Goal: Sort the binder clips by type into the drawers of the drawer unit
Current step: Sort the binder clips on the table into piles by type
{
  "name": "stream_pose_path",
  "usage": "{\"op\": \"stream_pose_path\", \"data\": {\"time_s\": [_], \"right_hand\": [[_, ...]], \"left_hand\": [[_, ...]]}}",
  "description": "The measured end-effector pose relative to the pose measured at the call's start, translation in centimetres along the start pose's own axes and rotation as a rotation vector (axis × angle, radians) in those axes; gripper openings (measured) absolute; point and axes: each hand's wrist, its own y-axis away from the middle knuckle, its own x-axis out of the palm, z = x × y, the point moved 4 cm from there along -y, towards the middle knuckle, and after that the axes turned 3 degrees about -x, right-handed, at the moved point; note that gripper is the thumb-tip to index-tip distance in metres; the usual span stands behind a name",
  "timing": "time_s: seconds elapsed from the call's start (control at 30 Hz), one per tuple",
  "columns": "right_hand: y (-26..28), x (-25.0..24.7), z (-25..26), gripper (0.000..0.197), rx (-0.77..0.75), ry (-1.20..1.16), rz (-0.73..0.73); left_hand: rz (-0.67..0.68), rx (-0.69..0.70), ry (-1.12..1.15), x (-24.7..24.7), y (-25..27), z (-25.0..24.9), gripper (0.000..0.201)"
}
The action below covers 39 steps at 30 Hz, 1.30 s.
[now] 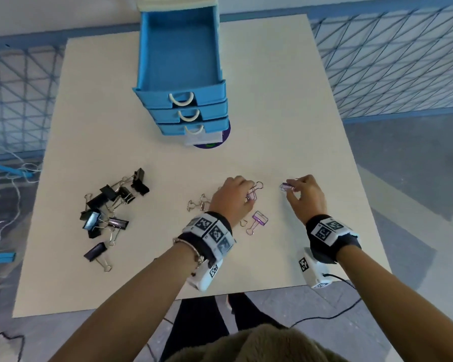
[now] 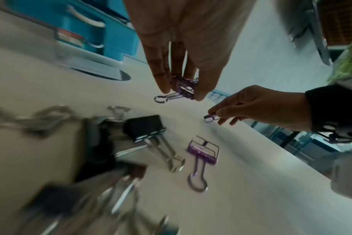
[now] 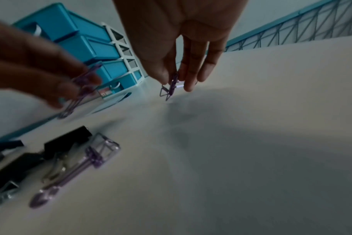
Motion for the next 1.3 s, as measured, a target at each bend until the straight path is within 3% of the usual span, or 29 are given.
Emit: {"op": "stream_pose_path", "data": {"time_s": [0.2, 0.37, 0.53, 0.7, 0.87, 1.0, 1.1, 1.3], "right_hand": [[0.1, -0.1, 0.0, 0.018, -0.145, 0.104, -0.085], [0.7, 0.3, -0.9, 0.023, -0.113, 0.123, -0.137], [1.4, 0.3, -1.4, 0.027, -0.077, 0.178, -0.120], [2.2, 0.2, -1.4, 0.045, -0.006, 0.098, -0.084], [4.4, 1.0, 1.1, 0.041, -0.190, 0.121, -0.026], [6.1, 3.5, 3.2, 0.054, -0.301, 0.225, 0.170], [6.6, 4.6, 4.0, 0.048, -0.282, 0.268, 0.252], [6.2, 3.8, 3.1, 0.028, -0.244, 0.306, 0.171]], "left_hand": [[0.077, 0.082, -0.122, 2.1, -5.3, -3.9, 0.031], [0.081, 0.105, -0.170, 3.4, -7.6, -5.3, 0.030], [0.092, 0.091, -0.015, 4.1, -7.9, -5.3, 0.040], [-0.040, 0.082, 0.180, 2.6, -6.0, -3.8, 0.040], [-0.169, 0.070, 0.263, 0.4, -2.1, -0.2, 0.034], [-0.151, 0.035, 0.206, -0.1, 1.1, 3.0, 0.032], [-0.134, 0.008, 0.136, -0.1, 3.1, 5.2, 0.033], [-0.065, -0.102, 0.036, 0.1, 6.2, 8.9, 0.039]]}}
